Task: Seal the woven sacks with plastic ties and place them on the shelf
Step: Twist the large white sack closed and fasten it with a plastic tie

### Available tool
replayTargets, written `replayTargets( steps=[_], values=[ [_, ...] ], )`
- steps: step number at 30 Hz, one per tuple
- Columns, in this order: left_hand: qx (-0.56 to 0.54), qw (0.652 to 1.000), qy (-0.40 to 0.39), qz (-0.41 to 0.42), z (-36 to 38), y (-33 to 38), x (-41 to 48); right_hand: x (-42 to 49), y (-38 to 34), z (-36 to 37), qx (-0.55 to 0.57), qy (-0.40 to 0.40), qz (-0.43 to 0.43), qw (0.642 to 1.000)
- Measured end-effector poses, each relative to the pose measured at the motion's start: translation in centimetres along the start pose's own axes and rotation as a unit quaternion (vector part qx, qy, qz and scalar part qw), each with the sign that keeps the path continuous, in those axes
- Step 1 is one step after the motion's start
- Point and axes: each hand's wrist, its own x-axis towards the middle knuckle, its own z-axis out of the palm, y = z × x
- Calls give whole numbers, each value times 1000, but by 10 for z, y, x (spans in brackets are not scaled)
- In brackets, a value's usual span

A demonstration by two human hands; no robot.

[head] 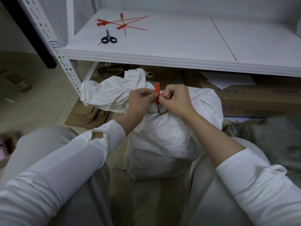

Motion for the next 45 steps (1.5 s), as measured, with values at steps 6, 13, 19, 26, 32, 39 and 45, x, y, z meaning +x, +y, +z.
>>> replayTargets(
  steps=[6, 13, 19, 26, 32, 39, 45],
  values=[
    [-30, 999, -5, -19, 0, 2, -1, 0, -2, 0, 6, 14, 7, 1000],
    [-20, 1000, -15, -16, -1, 4, -1, 1, -1, 2, -3, 6, 7, 1000],
    [26, 999, -15, 22, -1, 0, -1, 0, 0, 1, -5, -10, 8, 1000],
    [81, 994, -21, 69, 0, 0, -1, -3, -6, 1, -24, -11, -5, 1000],
    [55, 996, -14, 61, 2, 1, -2, -1, -5, -3, 23, 18, 14, 999],
    [-14, 1000, 5, 7, 1, 1, -4, 0, -9, -5, 36, -12, 19, 999],
    [8, 1000, -3, 18, 2, 3, -4, 0, -8, -6, 47, -10, 14, 999]
  ],
)
